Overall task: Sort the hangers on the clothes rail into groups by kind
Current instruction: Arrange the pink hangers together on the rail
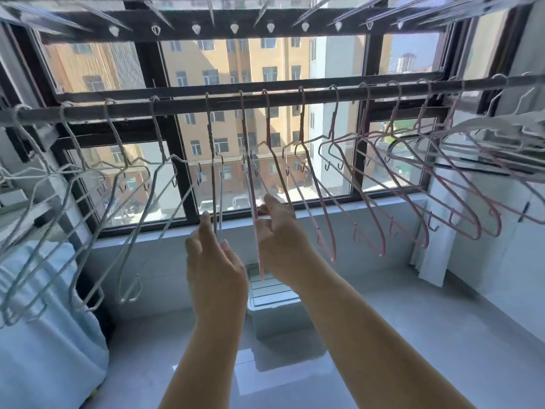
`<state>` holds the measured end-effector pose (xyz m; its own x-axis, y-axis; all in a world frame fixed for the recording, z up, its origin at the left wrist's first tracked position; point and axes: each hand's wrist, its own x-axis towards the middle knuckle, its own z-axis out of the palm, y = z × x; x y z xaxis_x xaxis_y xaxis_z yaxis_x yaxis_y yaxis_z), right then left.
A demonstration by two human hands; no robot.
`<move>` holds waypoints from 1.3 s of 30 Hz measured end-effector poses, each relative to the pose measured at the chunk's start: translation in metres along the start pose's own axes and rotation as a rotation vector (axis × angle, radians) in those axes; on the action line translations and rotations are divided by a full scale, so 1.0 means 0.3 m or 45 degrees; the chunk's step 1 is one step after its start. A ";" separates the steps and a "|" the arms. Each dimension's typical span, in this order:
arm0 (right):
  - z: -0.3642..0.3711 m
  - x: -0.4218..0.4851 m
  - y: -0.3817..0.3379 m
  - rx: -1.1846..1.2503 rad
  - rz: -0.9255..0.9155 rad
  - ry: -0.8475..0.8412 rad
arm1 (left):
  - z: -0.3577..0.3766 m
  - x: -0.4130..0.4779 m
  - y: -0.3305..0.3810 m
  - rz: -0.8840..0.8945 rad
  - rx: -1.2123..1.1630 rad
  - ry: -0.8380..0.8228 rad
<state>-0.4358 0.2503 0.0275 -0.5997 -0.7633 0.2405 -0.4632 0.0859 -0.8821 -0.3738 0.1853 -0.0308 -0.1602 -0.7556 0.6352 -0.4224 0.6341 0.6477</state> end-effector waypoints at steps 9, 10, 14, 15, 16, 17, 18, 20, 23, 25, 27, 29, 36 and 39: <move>-0.107 0.010 0.051 -0.255 -0.125 0.264 | -0.023 -0.033 0.171 0.295 -0.497 -0.057; -0.111 0.019 0.064 -0.237 -0.100 0.251 | -0.019 -0.042 0.191 0.258 -0.540 -0.131; -0.119 0.046 0.109 -0.126 -0.013 0.251 | 0.005 -0.055 0.216 0.166 -0.461 -0.310; -0.123 0.049 0.116 -0.135 -0.008 0.284 | 0.009 -0.056 0.220 0.171 -0.454 -0.333; -0.129 0.051 0.124 -0.150 -0.012 0.323 | 0.013 -0.055 0.227 0.181 -0.461 -0.355; -0.135 0.054 0.130 -0.169 -0.024 0.358 | 0.020 -0.052 0.235 0.187 -0.463 -0.380; -0.142 0.058 0.136 -0.192 -0.037 0.379 | 0.028 -0.049 0.242 0.183 -0.457 -0.411; -0.155 0.066 0.147 -0.227 -0.042 0.382 | 0.051 -0.042 0.253 0.162 -0.463 -0.461; -0.176 0.078 0.159 -0.250 0.002 0.341 | 0.085 -0.035 0.262 0.123 -0.501 -0.523; -0.186 0.082 0.162 -0.214 0.047 0.297 | 0.098 -0.037 0.268 0.096 -0.527 -0.582; -0.189 0.086 0.163 -0.121 0.088 0.250 | 0.112 -0.043 0.266 0.076 -0.539 -0.626; -0.187 0.089 0.165 0.011 0.127 0.207 | 0.139 -0.051 0.252 0.078 -0.529 -0.647; -0.145 0.108 0.175 0.341 0.156 0.241 | 0.164 -0.084 0.216 0.112 -0.457 -0.623; -0.137 0.109 0.175 0.422 0.133 0.279 | 0.162 -0.080 0.213 0.170 -0.464 -0.599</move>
<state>-0.5067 0.2560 0.0056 -0.7739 -0.6038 0.1914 -0.1780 -0.0826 -0.9806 -0.4403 0.2361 -0.0251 -0.6029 -0.6044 0.5208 -0.0523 0.6813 0.7301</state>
